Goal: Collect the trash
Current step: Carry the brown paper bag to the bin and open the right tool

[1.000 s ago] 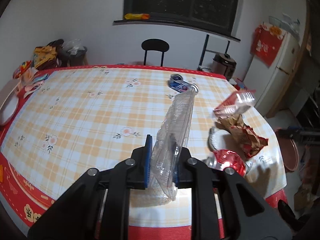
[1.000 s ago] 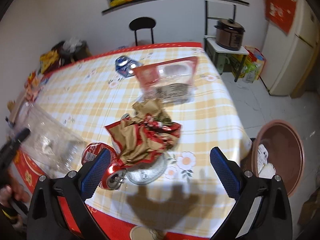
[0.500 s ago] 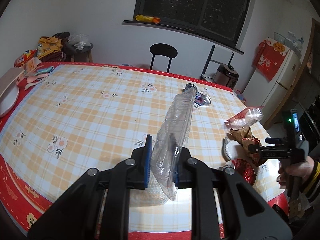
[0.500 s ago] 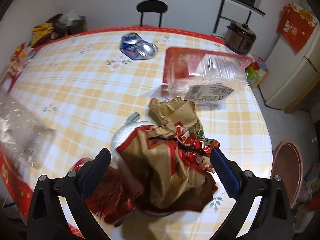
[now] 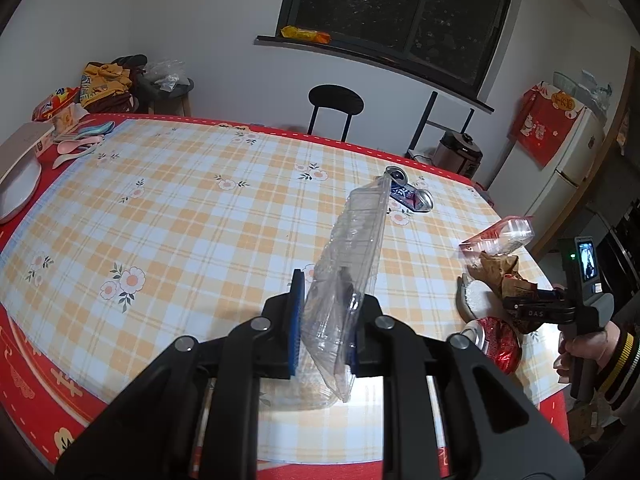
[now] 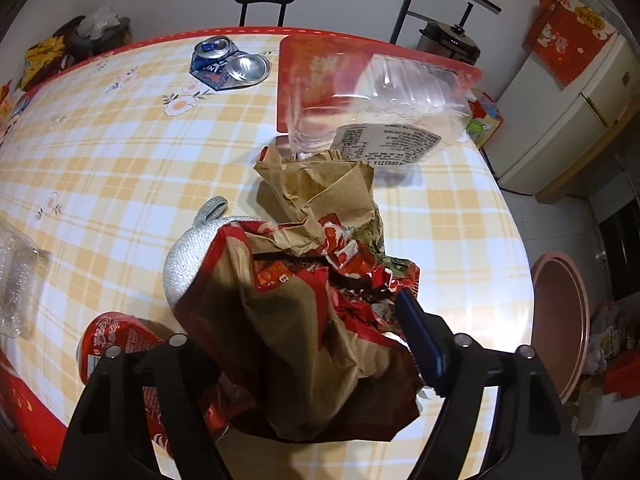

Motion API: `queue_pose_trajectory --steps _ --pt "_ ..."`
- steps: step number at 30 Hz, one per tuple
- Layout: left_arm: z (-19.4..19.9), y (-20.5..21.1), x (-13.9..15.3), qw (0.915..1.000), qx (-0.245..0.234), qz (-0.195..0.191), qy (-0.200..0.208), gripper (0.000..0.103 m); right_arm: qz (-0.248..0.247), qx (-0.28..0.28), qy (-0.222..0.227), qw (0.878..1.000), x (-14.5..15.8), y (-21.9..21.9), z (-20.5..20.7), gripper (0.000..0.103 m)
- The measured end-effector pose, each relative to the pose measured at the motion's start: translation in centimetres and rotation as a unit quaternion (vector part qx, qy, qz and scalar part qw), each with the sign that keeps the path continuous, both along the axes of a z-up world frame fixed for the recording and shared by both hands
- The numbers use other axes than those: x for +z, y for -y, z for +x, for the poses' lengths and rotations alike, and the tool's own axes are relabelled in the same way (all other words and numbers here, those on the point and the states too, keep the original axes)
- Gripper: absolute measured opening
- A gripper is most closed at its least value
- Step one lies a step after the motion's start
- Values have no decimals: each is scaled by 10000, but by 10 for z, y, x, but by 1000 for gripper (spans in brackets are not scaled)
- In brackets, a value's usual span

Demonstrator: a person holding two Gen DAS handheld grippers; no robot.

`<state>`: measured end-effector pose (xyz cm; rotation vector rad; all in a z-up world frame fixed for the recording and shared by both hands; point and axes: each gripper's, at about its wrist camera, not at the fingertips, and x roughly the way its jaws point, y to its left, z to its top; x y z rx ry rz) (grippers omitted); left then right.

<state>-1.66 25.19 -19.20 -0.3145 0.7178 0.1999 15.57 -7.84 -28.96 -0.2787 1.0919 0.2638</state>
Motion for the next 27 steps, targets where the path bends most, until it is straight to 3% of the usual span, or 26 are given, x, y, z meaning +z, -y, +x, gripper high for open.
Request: queue_pose_trajectory --steps 1,5,18,27 --pt "-1 -1 0 10000 4 -8 5 20 59 12 -17 10000 2 3 -1 63" --pt "-1 -1 0 10000 -7 -3 29 20 252 47 -1 9997 9 8 -7 56" --pt "5 9 8 9997 -163 151 96 20 1193 119 218 9925 46 25 -33 53" --pt "12 19 20 9990 -283 256 231 20 1402 -20 397 9893 62 44 -42 53"
